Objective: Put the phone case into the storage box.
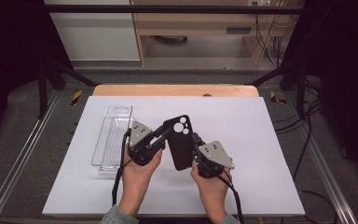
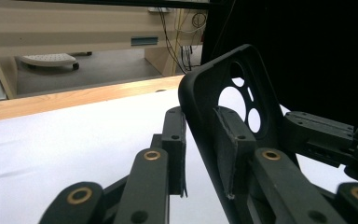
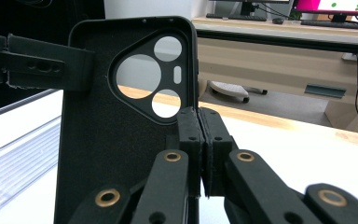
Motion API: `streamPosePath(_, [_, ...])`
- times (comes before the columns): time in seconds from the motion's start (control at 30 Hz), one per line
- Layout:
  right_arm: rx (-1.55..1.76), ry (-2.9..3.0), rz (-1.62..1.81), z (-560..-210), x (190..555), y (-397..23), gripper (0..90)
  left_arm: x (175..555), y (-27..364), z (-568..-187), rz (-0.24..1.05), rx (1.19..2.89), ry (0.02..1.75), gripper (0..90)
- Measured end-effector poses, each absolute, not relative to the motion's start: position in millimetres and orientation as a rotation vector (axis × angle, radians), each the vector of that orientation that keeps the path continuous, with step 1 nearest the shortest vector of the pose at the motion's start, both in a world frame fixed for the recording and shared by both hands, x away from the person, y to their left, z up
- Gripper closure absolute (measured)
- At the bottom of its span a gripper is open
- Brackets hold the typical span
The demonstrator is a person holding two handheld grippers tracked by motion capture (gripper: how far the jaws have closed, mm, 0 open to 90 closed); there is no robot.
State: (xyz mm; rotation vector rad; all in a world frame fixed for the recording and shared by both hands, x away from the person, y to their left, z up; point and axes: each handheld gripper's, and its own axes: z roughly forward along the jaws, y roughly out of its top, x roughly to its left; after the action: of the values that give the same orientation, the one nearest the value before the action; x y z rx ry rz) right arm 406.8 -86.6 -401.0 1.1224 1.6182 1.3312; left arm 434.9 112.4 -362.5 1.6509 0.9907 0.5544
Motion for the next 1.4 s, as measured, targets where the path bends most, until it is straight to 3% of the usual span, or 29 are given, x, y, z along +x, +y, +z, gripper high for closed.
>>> streamPosePath(1.4, [1.158,1.648,1.383,-404.5,411.9,-90.9,88.7,429.7,111.9,-356.2,0.549,1.617,0.935,83.4])
